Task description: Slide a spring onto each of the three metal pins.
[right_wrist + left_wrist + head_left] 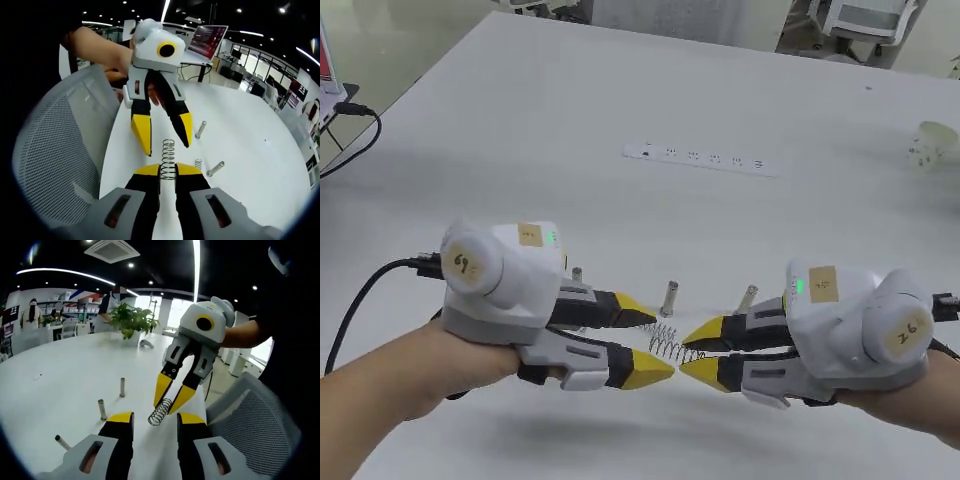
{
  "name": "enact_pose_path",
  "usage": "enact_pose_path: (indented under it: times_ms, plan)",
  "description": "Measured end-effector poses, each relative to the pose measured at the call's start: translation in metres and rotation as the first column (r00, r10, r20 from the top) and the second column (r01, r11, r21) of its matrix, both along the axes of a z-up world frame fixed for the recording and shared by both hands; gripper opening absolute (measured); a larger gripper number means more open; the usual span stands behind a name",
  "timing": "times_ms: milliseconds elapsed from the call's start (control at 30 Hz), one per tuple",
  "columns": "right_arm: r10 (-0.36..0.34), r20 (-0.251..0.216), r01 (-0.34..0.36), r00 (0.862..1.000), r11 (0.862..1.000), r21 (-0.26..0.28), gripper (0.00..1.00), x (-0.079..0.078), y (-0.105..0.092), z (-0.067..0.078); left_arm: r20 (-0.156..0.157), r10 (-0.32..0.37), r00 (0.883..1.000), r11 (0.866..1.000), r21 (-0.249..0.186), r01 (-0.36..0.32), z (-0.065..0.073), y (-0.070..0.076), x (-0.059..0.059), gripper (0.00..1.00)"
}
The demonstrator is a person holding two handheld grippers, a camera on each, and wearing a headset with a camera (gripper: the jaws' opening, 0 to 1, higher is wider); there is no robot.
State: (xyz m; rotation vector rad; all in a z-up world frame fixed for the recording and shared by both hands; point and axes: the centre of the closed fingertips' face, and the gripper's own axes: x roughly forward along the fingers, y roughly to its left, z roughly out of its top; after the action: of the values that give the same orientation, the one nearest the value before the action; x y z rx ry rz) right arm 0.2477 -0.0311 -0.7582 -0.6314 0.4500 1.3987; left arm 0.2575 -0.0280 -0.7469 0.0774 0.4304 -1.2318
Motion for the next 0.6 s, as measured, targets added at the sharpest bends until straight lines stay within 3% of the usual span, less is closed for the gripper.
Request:
enact_pose_path:
  times_ms: [600]
  plan:
    - [0.041,-0.010,-0.040,0.999,0.999,0.021,0.08,-0.0059,0.0012,0.0082,0.003,-0.043,0.999,0.999,-0.019,0.043,0.0033,-0.0079,-0.0080,0.08]
